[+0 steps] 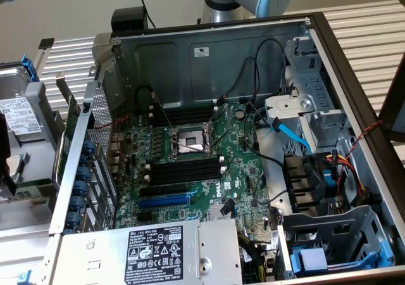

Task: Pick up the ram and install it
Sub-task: 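Pick up the ram and move it above insertion slot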

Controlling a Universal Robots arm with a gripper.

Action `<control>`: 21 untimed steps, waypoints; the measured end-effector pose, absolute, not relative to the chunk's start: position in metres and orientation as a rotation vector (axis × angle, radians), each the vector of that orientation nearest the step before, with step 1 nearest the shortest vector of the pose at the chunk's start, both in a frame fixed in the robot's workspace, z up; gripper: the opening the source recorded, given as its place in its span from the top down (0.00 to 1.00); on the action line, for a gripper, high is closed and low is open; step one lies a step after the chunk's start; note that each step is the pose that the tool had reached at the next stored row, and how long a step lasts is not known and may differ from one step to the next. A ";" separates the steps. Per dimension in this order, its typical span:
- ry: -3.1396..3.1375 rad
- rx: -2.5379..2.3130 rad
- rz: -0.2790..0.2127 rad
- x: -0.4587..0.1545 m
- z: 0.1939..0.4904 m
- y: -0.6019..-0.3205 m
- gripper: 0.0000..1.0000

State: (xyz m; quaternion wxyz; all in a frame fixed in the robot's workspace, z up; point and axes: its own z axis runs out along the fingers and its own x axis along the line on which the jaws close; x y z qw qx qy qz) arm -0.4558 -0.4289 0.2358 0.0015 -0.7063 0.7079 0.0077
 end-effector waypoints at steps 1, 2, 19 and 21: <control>2.222 -2.217 0.024 -0.456 0.241 -0.429 0.88; 2.222 -2.217 0.024 -0.456 0.245 -0.429 0.88; 2.221 -2.216 0.022 -0.455 0.322 -0.429 0.88; 2.221 -2.216 0.022 -0.454 0.331 -0.429 0.88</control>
